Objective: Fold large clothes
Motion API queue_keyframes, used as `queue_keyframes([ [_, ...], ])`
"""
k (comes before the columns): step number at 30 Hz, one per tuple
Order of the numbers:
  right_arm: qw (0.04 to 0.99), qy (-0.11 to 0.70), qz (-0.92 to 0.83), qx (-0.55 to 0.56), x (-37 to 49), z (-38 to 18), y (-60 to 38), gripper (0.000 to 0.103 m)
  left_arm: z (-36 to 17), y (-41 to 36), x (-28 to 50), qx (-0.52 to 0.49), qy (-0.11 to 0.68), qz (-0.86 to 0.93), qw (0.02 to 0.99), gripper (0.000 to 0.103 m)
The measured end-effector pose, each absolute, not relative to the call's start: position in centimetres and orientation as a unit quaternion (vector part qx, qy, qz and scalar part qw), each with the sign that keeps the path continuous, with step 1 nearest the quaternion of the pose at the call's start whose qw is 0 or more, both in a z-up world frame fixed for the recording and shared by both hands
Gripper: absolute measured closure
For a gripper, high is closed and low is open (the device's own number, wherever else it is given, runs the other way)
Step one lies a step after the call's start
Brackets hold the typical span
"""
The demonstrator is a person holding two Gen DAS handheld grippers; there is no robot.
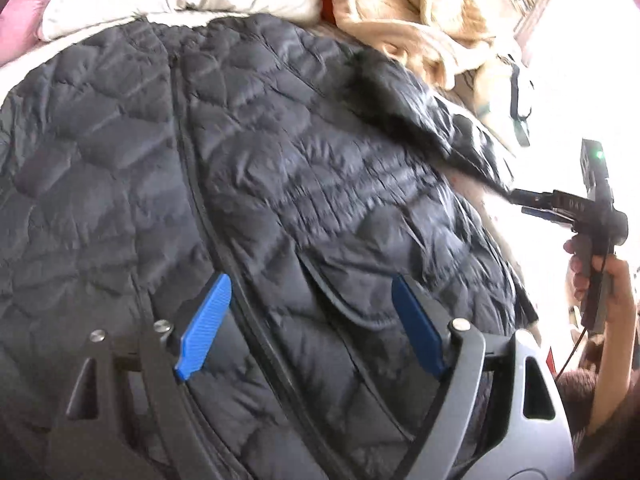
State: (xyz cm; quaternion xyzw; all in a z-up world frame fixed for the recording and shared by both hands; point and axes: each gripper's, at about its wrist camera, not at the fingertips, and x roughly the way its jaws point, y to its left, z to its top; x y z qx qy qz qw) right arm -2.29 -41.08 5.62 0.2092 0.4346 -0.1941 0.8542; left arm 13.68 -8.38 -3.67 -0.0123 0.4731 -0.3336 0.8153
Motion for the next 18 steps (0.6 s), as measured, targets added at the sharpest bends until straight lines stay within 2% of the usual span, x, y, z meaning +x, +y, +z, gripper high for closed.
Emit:
queue_keyframes([
  [7,0.839,0.396,-0.283,0.244,-1.5,4.3,-48.9,0.021,-4.8,-9.1,15.5,-0.061,0.483,-0.324,0.811,0.02],
  [8,0.846,0.393,-0.286,0.22,-0.7,4.6,-49.1,0.04,-5.0,-9.2,15.7,-0.066,0.484,-0.324,0.81,0.02],
  [9,0.852,0.394,-0.276,0.207,0.2,5.0,-48.9,0.073,-5.2,-9.3,15.9,-0.068,0.487,-0.321,0.81,0.02],
  [10,0.855,0.396,-0.271,0.197,0.7,5.4,-49.1,0.082,-5.5,-9.4,16.1,-0.067,0.49,-0.317,0.81,0.02],
  [12,0.855,0.391,-0.304,0.153,1.4,7.1,-50.0,0.089,-6.4,-9.6,16.5,-0.058,0.498,-0.307,0.809,0.02],
  [15,0.848,0.366,-0.379,0.058,2.0,9.9,-51.1,0.091,-7.4,-9.8,16.8,-0.045,0.511,-0.295,0.806,0.02],
  [18,0.819,0.378,-0.431,0.002,2.6,9.6,-53.8,0.091,-8.0,-10.0,17.0,-0.037,0.519,-0.295,0.801,0.02],
])
